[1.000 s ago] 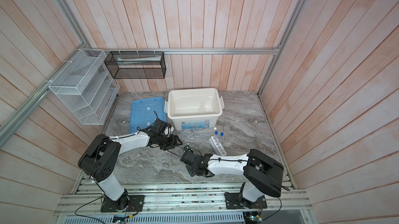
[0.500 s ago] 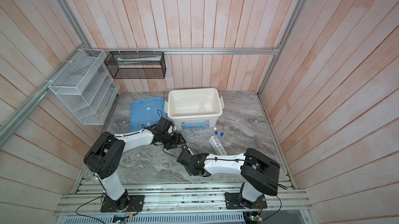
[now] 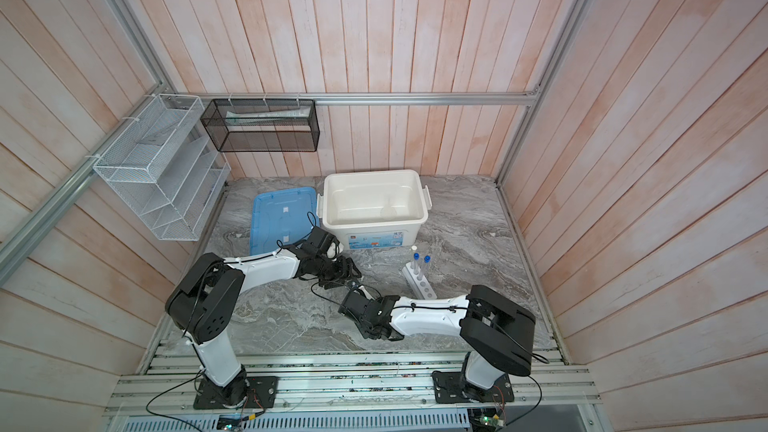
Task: Organize the chemistry lab equipment
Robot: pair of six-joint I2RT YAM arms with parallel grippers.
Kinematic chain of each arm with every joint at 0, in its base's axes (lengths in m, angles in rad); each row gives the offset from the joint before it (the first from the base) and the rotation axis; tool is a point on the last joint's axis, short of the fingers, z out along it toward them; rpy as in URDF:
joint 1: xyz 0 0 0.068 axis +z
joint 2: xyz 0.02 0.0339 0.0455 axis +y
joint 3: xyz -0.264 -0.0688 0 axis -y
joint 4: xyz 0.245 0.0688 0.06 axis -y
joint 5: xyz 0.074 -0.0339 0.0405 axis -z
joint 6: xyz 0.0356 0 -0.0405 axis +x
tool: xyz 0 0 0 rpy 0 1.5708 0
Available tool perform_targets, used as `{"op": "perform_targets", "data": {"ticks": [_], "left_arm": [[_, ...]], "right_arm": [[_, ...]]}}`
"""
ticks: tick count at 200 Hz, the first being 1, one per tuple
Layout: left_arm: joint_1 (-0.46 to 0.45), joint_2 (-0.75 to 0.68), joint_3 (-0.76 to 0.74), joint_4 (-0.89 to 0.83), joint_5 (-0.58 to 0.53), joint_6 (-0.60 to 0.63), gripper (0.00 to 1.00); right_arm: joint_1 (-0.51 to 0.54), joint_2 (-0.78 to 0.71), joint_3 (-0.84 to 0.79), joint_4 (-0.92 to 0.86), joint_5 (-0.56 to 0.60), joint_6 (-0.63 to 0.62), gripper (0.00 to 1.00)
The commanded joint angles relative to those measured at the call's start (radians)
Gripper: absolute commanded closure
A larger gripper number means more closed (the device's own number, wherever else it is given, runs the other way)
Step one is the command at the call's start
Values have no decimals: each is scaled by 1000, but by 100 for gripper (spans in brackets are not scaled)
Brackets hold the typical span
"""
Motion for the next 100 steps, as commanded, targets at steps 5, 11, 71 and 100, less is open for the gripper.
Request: {"op": "perform_targets", "data": {"ticks": [5,11,71,100], "left_arm": [[-14,33,-30,-47,-30,-6,32],[-15,32,-32,-47,-31,-8,33],[-19,24,-48,-50,-44,-3,40],[-22,28,-54,-40,-42,-5,43]], "right_arm": [[5,30,10,-20,6,-13,100],[5,32,12,-19,6,-14,100],[5,37,19,-22,10,-14,100],[5,39,21,-22,9,-13,100]]}}
